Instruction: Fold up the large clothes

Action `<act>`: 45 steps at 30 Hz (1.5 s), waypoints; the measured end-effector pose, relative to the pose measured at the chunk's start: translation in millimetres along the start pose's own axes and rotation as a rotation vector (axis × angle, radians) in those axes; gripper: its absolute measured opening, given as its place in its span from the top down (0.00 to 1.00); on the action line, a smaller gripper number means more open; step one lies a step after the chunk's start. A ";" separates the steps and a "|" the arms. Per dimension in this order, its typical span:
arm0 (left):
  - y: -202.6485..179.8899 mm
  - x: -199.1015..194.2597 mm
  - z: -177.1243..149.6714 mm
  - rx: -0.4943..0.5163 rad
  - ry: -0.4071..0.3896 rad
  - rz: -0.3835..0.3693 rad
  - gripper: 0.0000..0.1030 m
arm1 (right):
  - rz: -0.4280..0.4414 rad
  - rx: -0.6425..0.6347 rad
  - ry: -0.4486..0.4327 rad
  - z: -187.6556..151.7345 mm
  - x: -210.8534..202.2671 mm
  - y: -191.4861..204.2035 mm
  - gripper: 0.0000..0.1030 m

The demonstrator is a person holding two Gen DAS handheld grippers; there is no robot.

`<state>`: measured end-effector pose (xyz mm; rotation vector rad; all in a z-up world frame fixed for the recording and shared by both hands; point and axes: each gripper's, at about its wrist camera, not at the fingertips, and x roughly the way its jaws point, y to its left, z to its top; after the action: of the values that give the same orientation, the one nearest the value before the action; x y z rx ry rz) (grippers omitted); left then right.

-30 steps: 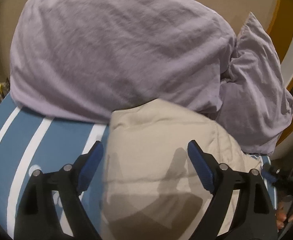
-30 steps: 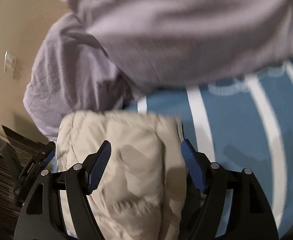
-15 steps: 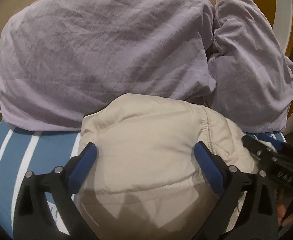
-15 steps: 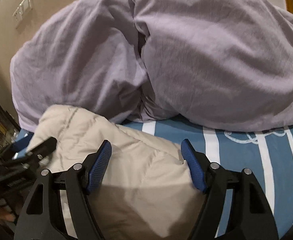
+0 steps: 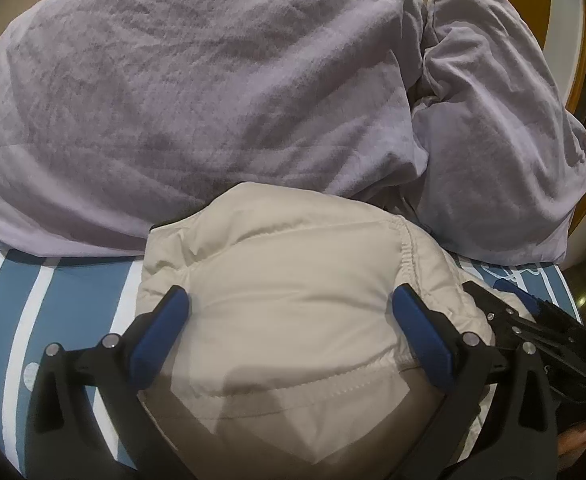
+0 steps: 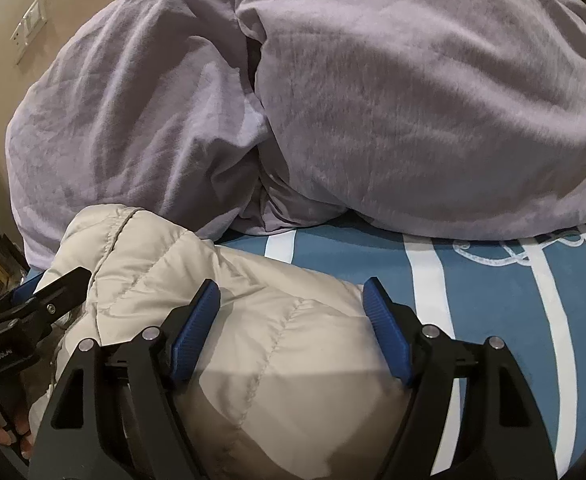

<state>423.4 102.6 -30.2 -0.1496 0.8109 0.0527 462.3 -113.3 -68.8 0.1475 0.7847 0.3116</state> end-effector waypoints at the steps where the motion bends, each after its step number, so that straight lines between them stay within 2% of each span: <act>1: -0.1 0.2 -0.4 0.000 -0.002 0.000 0.02 | 0.001 0.002 -0.001 -0.1 0.5 -0.4 0.27; 11: -2.7 3.8 -2.3 0.009 -0.017 0.012 0.02 | -0.040 -0.016 -0.010 -4.0 7.9 3.4 0.26; 17: -7.1 -4.6 0.9 0.038 0.012 0.063 0.02 | -0.124 -0.050 0.042 1.1 0.2 10.4 0.19; 20: -7.4 -24.9 -6.0 0.034 0.005 0.057 0.02 | -0.137 -0.054 0.046 -3.0 -26.6 10.8 0.07; 24: -8.0 -53.3 -24.2 0.017 0.022 0.032 0.02 | -0.143 -0.050 0.052 -15.4 -60.7 9.5 0.02; 33: -7.1 -132.7 -87.6 -0.007 0.011 -0.004 0.02 | -0.170 -0.078 0.139 -66.3 -127.3 25.2 0.01; 40: 3.5 -183.0 -137.3 -0.071 0.025 -0.003 0.02 | -0.186 -0.118 0.115 -113.3 -182.2 39.6 0.01; 45: 6.8 -209.7 -162.8 -0.100 0.030 -0.013 0.02 | -0.165 -0.107 0.122 -137.5 -209.9 39.0 0.01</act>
<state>161.5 86.6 10.5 -0.2511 0.8375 0.0787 216.0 -143.5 -14.8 -0.0371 0.8930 0.2070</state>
